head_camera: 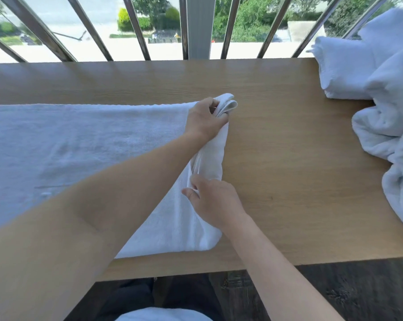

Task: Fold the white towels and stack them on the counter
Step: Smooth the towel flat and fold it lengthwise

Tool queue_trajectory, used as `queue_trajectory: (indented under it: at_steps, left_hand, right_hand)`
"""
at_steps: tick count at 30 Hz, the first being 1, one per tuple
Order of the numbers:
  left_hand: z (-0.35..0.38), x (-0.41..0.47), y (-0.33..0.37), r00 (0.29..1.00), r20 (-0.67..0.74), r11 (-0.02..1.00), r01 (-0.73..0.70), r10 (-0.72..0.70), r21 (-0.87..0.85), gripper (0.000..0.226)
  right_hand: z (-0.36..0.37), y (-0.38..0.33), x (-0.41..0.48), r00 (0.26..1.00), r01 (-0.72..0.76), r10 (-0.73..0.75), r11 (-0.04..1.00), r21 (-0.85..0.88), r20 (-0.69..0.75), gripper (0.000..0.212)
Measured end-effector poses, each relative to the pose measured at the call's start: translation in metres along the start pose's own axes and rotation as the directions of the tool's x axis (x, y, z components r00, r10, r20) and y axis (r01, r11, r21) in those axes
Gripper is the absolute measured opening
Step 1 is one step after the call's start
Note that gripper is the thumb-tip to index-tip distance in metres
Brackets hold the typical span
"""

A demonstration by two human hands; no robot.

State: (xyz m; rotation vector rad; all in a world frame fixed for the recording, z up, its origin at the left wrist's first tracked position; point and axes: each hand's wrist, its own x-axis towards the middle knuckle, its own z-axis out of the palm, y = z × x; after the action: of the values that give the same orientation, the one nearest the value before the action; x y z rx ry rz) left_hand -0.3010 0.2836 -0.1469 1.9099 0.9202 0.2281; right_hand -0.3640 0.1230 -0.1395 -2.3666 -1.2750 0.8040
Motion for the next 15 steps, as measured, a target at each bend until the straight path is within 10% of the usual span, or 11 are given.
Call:
queue_trajectory:
  at_steps: [15]
  left_hand:
    - [-0.137, -0.036, -0.013, 0.998, -0.028, 0.885, 0.039, -0.058, -0.465, 0.018]
  right_hand:
    - [-0.008, -0.091, 0.011, 0.989, 0.008, -0.070, 0.909, 0.417, 0.132, 0.019]
